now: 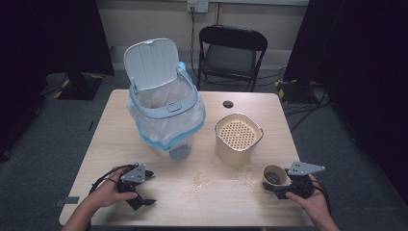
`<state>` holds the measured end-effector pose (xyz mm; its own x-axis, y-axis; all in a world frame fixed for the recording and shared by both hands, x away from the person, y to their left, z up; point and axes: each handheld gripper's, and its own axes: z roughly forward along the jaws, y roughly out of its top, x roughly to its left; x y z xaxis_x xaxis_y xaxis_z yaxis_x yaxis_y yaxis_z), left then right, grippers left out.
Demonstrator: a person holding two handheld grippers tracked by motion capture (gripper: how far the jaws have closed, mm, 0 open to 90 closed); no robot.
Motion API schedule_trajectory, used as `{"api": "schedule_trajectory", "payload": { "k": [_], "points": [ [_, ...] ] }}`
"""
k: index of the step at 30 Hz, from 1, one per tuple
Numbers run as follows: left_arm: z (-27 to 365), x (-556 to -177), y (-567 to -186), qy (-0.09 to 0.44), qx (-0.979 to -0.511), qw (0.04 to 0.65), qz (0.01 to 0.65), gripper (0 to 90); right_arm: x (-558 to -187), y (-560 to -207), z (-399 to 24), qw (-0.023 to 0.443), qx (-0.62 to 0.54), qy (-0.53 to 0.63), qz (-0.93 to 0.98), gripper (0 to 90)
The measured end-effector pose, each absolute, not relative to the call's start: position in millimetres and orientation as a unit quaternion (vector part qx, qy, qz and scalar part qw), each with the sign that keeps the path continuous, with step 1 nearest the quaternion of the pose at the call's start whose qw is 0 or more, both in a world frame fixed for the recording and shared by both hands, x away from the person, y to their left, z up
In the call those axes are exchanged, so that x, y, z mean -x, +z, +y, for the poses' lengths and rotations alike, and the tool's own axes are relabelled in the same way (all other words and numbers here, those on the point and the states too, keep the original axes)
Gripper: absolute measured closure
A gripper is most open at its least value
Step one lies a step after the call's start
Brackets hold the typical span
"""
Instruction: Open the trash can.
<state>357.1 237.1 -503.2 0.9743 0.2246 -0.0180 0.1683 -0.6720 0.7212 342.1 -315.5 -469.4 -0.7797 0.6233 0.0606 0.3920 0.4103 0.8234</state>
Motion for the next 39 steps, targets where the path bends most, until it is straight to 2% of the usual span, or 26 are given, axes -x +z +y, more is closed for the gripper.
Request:
{"api": "schedule_trajectory", "payload": {
  "k": [39],
  "points": [
    [237,-357,-503,0.035,-0.914,0.389,0.106,0.0,-402,-432,-323,0.155,-0.339,0.413,0.831,26.2]
  ]
}}
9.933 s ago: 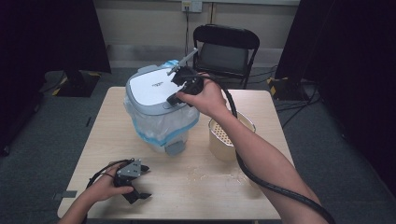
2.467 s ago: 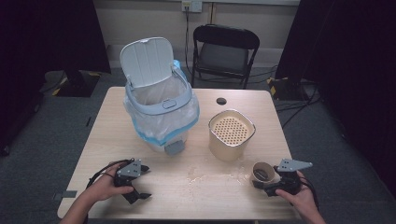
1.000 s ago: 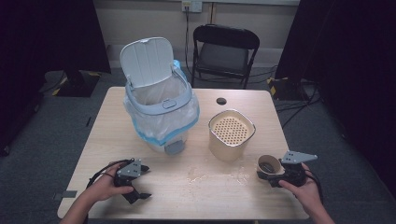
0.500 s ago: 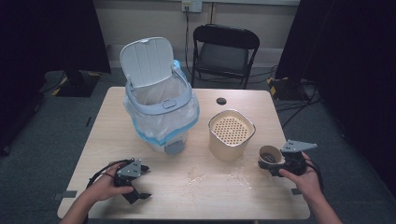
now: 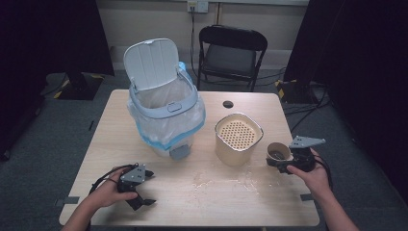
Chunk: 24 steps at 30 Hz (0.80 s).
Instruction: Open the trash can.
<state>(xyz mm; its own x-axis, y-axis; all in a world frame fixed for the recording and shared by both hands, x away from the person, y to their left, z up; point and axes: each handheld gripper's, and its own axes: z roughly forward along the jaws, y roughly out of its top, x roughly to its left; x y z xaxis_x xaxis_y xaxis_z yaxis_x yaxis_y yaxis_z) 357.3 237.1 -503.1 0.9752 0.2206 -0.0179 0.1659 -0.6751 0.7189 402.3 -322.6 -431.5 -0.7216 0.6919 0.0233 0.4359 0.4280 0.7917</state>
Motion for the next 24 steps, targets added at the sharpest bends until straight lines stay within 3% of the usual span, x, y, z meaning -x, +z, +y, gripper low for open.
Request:
{"api": "schedule_trajectory", "payload": {
  "k": [24],
  "points": [
    [237,-357,-503,0.035,-0.915,0.389,0.106,0.0,-448,-412,-325,0.180,-0.345,0.399,0.830,26.7]
  ]
}}
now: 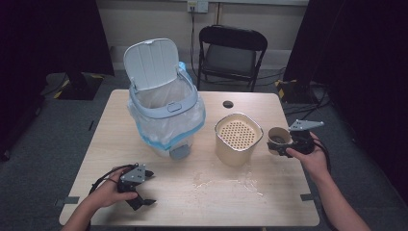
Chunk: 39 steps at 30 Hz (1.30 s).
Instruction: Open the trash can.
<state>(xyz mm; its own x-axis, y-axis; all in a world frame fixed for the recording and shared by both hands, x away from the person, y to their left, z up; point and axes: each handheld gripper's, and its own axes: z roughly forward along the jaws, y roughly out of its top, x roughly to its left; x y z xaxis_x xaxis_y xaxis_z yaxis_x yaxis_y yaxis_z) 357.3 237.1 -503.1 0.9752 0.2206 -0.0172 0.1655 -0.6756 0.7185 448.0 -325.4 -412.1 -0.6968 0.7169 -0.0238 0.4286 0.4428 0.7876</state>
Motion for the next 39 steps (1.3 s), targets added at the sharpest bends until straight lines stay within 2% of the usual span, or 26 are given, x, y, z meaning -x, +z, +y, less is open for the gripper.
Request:
{"api": "schedule_trajectory", "payload": {
  "k": [24,39],
  "points": [
    [237,-357,-503,0.035,-0.914,0.389,0.106,0.0,-481,-404,-331,0.191,-0.358,0.398,0.823,27.2],
    [237,-357,-503,0.037,-0.914,0.389,0.108,0.0,-508,-395,-320,0.209,-0.350,0.389,0.826,27.5]
  ]
}}
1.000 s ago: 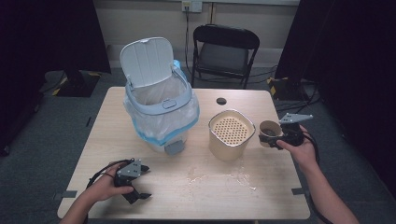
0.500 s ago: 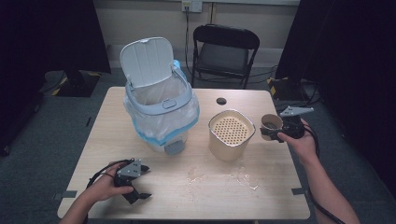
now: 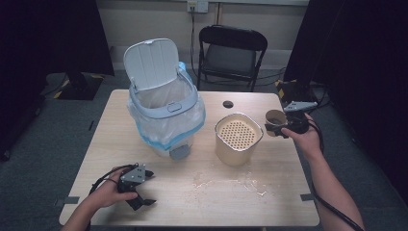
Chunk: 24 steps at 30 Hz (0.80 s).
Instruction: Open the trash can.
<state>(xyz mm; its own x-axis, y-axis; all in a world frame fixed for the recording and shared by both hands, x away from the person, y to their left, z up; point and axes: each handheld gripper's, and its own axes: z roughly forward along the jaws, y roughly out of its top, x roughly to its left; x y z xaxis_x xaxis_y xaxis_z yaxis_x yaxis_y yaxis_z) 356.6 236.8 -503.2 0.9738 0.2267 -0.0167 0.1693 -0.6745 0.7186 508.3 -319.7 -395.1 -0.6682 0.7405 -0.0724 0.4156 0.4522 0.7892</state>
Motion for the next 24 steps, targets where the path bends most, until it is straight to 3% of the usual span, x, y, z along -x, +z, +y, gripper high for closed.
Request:
{"api": "schedule_trajectory", "payload": {
  "k": [24],
  "points": [
    [237,-357,-503,0.036,-0.915,0.387,0.107,0.0,-529,-371,-297,0.286,-0.272,0.408,0.823,27.9]
  ]
}}
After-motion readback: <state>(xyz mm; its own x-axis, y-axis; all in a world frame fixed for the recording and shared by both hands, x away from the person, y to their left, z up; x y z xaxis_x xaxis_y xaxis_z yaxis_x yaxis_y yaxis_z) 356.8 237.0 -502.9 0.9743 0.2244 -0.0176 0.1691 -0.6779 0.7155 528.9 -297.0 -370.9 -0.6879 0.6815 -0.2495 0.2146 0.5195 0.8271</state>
